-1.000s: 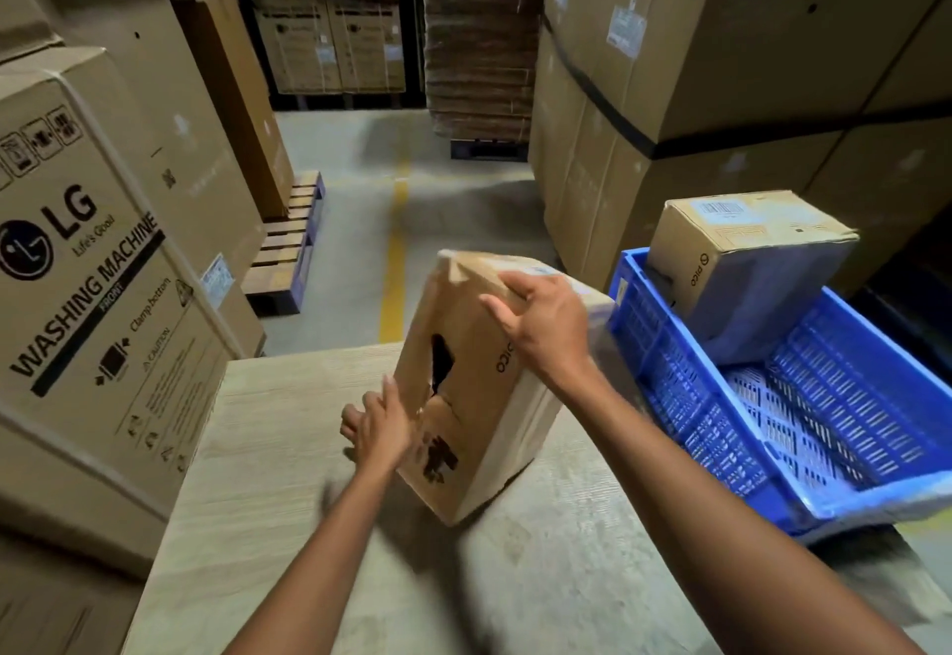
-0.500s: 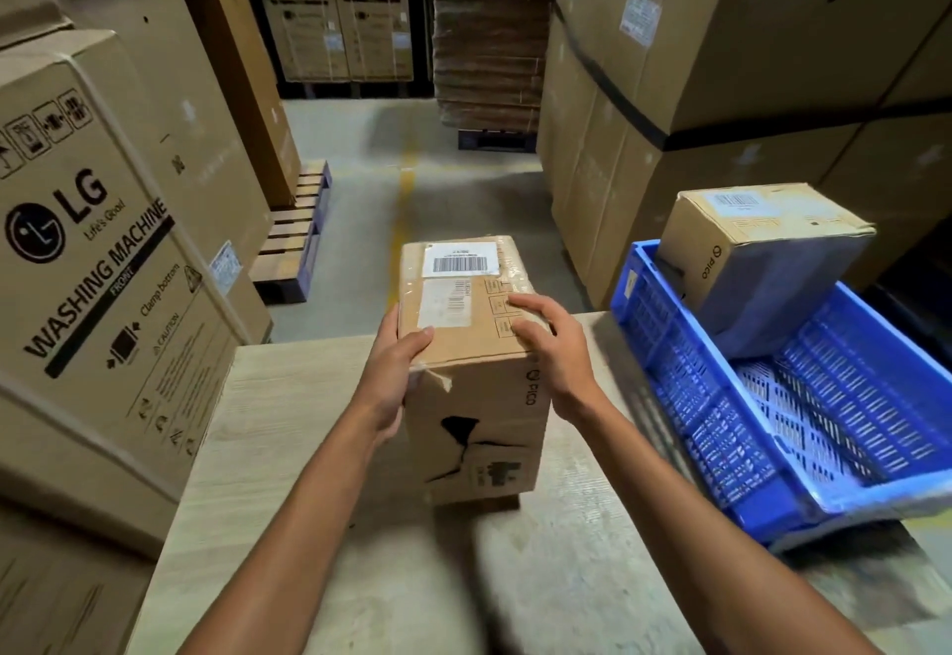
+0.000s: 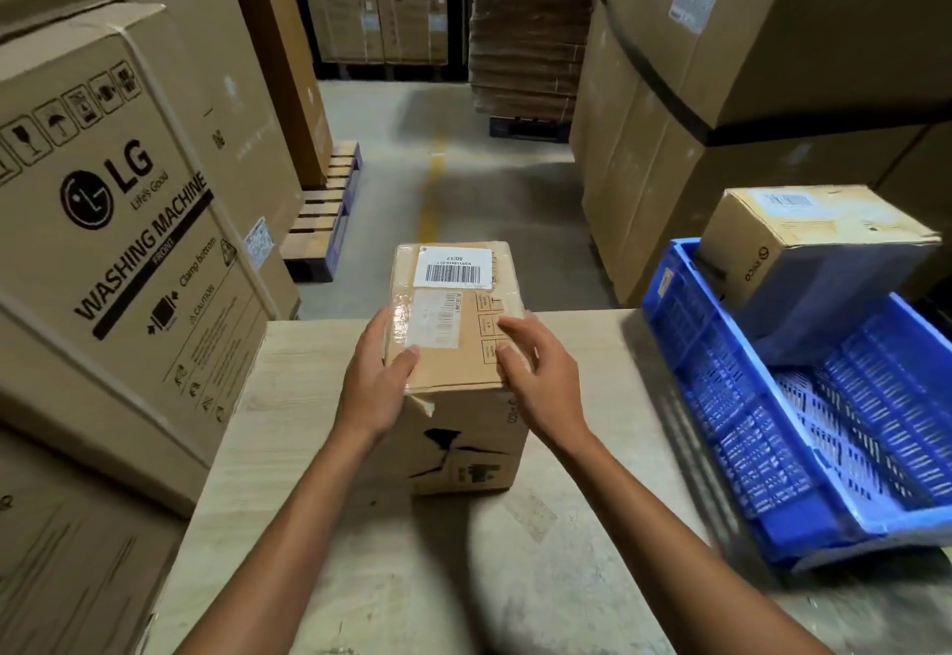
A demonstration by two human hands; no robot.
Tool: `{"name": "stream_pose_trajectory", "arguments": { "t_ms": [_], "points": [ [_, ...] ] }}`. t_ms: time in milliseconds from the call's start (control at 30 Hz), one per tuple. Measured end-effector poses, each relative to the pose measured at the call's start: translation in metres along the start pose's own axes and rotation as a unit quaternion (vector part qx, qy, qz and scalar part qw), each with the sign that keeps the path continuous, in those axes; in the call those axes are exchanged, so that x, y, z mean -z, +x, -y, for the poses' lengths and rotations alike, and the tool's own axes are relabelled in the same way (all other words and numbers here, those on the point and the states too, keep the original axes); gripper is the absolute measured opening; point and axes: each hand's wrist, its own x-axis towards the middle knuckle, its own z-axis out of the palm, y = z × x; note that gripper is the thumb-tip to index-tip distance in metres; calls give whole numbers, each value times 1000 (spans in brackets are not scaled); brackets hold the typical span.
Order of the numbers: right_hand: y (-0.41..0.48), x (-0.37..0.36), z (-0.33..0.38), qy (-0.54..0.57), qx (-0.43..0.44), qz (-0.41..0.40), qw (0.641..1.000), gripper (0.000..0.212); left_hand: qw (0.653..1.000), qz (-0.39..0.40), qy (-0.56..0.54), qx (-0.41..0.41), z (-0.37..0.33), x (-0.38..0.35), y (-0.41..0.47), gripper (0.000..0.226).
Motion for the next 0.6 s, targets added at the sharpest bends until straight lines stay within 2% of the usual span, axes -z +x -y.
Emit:
{"name": "stream_pose_trajectory", "arguments": {
  "t_ms": [33,67,133,200,233,367,467,600],
  "points": [
    [-2,-2,1,-62,28,-23,997,29,990,-50,117,-68,1,2,-3,47],
    [-4,-3,1,-126,66,-46,989,22,962,-96,202,-155,3,3,-6,41],
    [-7,-8,3,-217,154,-68,962,14,915,-121,258,-286,6,2,-10,25],
    [-8,-13,3,-248,207,-62,944,11,894,-100,270,-345,8,1,-12,12],
    [-8,-14,2,-251,217,-57,942,10,891,-88,271,-354,7,0,-12,6],
    [-9,-14,-1,-258,237,-64,934,10,895,-72,283,-338,6,-4,-14,11],
    [-11,-16,-3,-278,235,-61,929,12,898,-59,295,-322,4,-5,-13,2],
    [-3,-12,7,-330,231,-40,914,19,902,-30,318,-291,-10,-2,-2,10]
  ]
}}
